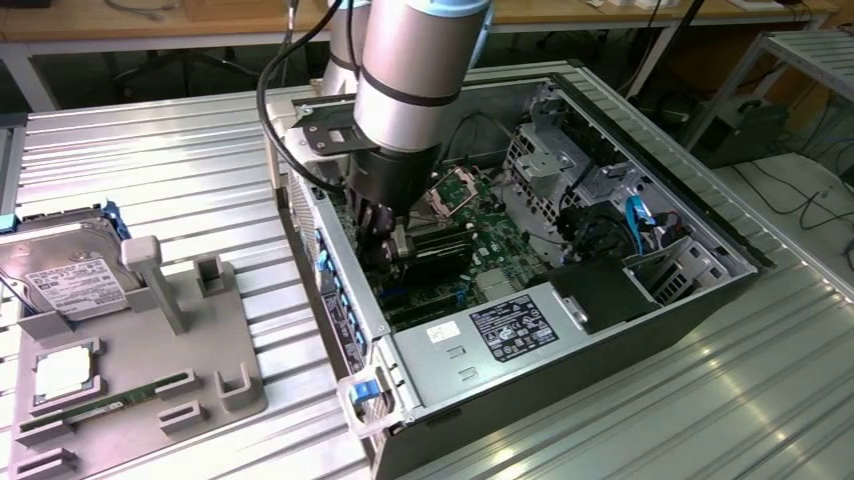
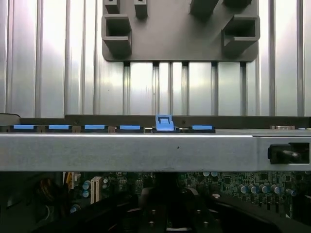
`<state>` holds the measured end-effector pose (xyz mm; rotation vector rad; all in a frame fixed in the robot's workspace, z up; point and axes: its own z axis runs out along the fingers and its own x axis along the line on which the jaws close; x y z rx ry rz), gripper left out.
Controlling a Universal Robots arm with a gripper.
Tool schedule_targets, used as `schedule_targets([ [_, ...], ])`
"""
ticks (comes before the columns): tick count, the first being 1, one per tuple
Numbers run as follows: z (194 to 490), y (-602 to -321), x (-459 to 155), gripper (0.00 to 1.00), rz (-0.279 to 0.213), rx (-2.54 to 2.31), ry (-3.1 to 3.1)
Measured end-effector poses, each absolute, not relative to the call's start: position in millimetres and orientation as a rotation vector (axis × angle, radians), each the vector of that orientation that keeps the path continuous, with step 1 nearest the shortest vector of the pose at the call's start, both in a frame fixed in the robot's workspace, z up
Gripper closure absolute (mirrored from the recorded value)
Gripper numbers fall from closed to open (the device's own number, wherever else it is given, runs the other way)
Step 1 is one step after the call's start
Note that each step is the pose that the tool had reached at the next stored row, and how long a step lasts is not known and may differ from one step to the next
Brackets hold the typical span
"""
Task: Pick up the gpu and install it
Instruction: 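Press down on the gpu until it lock into place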
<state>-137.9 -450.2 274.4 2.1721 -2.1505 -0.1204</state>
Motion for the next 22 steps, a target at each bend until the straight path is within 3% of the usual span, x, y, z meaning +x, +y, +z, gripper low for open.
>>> schedule_targets([
  [12, 268, -446, -138, 0.89, -0.175, 2.130, -2.110],
  [22, 265, -445, -127, 0.89, -0.178, 2.127, -2.107],
])
